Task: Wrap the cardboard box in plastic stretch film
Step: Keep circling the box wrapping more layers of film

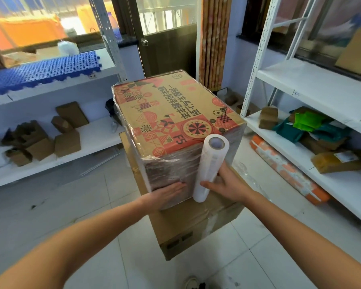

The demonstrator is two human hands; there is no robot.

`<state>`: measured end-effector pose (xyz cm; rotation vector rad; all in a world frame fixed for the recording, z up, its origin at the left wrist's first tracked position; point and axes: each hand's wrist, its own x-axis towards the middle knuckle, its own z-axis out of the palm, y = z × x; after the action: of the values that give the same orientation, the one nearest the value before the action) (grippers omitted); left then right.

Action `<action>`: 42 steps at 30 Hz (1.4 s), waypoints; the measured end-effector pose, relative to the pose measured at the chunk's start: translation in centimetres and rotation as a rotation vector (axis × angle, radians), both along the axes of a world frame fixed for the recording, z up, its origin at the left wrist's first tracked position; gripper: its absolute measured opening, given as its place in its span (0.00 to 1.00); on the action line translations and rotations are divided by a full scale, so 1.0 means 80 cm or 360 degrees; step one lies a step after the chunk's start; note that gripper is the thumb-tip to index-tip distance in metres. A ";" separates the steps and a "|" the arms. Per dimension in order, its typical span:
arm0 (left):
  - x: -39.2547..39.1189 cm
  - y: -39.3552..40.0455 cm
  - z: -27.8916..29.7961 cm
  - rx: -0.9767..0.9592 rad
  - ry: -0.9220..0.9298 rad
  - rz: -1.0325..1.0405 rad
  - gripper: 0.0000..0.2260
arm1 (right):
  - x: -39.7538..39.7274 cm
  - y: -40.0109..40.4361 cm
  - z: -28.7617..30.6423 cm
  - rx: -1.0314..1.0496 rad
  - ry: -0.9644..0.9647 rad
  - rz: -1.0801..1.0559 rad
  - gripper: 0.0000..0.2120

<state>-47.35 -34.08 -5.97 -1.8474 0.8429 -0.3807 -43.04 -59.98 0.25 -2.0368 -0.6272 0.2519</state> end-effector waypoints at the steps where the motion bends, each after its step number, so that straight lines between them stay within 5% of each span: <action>1: 0.000 0.002 -0.009 0.0130 0.0032 -0.0040 0.35 | 0.001 0.000 -0.002 0.0005 0.0015 -0.0002 0.43; 7: -0.017 -0.024 -0.041 0.0346 0.0372 -0.0358 0.37 | 0.012 0.001 -0.008 -0.0061 0.0027 0.0037 0.42; 9: -0.013 -0.022 -0.040 0.0246 0.0336 -0.0310 0.34 | 0.013 0.001 -0.009 -0.0107 0.0017 0.0044 0.40; 14: -0.001 -0.010 -0.035 0.0577 0.0016 -0.0395 0.29 | 0.015 0.002 -0.014 -0.0072 0.0062 -0.0009 0.40; 17: -0.001 -0.025 -0.033 0.0468 0.0113 -0.0413 0.33 | 0.018 0.002 -0.018 -0.0049 0.0067 -0.0006 0.42; 22: -0.001 -0.053 0.024 -0.0025 0.0305 -0.0518 0.22 | 0.019 0.003 -0.015 -0.0058 0.0081 0.0042 0.41; 26: 0.001 -0.034 0.079 -0.0021 -0.0058 -0.0638 0.25 | 0.021 0.000 -0.014 -0.0049 0.0085 0.0061 0.41; 30: 0.010 -0.015 0.119 -0.0027 -0.0296 -0.0426 0.32 | 0.022 -0.002 -0.015 -0.0049 0.0102 0.0071 0.41; 34: 0.019 -0.020 0.142 0.0028 -0.0145 -0.0310 0.27 | 0.028 0.007 -0.009 0.0016 0.0101 -0.0001 0.43; 42: 0.021 -0.009 0.177 -0.0533 0.0117 -0.0563 0.30 | 0.021 0.003 -0.018 0.0024 0.0154 0.0009 0.43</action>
<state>-45.66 -34.78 8.15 -2.0258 1.2208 -0.7154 -41.33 -59.71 -1.16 -1.9959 -0.5733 0.3457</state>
